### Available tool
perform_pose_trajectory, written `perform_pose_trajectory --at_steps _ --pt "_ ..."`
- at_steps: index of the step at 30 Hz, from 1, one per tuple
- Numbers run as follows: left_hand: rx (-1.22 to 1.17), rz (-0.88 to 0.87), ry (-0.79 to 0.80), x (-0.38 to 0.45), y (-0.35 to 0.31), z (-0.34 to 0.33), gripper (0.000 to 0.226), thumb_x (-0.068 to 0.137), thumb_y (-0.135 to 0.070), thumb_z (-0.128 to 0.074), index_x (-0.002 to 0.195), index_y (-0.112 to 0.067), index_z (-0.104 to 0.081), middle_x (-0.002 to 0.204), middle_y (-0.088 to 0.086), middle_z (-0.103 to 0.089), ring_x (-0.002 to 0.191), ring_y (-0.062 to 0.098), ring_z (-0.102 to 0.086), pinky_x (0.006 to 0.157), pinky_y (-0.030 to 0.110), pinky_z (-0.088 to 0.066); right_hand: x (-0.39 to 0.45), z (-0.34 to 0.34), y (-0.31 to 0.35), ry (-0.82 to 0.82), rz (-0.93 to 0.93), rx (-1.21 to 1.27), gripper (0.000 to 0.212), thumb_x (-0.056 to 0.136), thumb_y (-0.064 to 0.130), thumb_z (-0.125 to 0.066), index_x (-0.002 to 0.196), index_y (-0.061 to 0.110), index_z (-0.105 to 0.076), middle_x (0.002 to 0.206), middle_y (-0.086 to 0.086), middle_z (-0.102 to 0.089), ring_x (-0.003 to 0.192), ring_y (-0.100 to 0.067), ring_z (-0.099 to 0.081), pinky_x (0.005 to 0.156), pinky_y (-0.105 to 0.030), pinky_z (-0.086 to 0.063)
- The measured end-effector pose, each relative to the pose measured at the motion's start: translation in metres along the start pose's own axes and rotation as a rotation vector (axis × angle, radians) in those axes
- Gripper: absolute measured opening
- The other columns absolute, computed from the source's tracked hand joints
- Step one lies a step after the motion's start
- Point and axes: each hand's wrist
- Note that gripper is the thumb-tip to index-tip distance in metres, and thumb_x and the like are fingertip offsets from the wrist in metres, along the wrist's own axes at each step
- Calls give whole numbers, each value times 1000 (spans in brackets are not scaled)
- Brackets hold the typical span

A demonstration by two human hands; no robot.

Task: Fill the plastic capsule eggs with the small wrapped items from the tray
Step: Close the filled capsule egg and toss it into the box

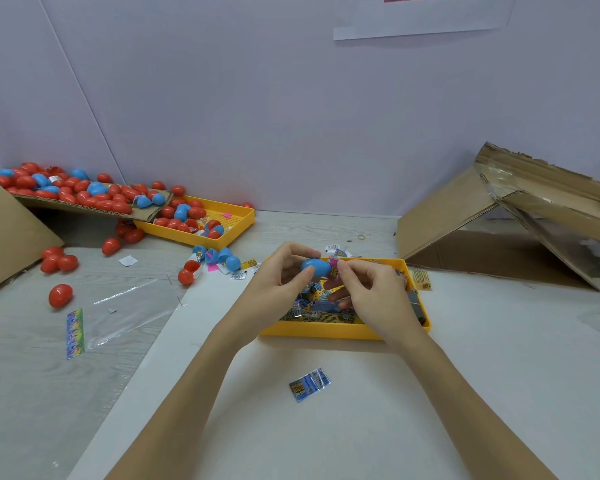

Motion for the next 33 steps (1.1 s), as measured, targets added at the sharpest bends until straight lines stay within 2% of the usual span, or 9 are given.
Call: perform_pose_trajectory --at_steps 5,10,15,18,25,33 --pt "-12 29 25 0 -4 -1 21 101 -13 -60 120 -23 -61 113 -2 -71 103 7 -69 85 19 -57 0 1 2 7 -30 26 19 100 28 -62 105 14 -75 86 0 -77 75 -14 -75 60 -21 -58" --pt "-53 9 18 -1 -4 1 25 99 -9 -62 120 -23 -68 113 -9 -72 102 7 -70 82 18 -56 -1 3 5 -13 -14 105 8 96 20 -69 102 20 -74 88 0 -78 74 -14 -76 61 -20 -58" --pt "-44 10 -46 0 -2 1 30 98 -10 -65 125 -23 -66 115 -6 -71 101 4 -69 82 16 -56 -1 4 6 -2 22 124 14 95 12 -70 104 22 -75 90 3 -79 79 -13 -76 64 -21 -58" --pt "-55 12 -68 1 -2 1 26 96 -11 -68 121 -19 -66 113 -5 -72 100 4 -70 81 17 -56 -2 3 5 -10 47 125 17 95 11 -70 105 25 -75 94 3 -80 86 -12 -76 70 -22 -59" --pt "-58 8 -56 1 -2 0 22 96 -11 -67 115 -22 -66 110 -5 -71 98 4 -70 77 17 -57 -1 1 3 -73 35 165 18 99 11 -65 113 6 -75 94 -5 -79 81 -15 -77 65 -21 -59" --pt "-36 -6 -54 0 -3 0 21 95 -11 -69 116 -18 -69 111 -1 -71 96 6 -71 76 16 -56 -1 1 2 -69 41 163 15 99 10 -64 106 6 -77 88 -7 -78 77 -18 -77 64 -21 -59"
Point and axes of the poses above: each hand's wrist, its own x-axis towards the middle knuckle, its own z-axis out of the back of the hand, y = z × x
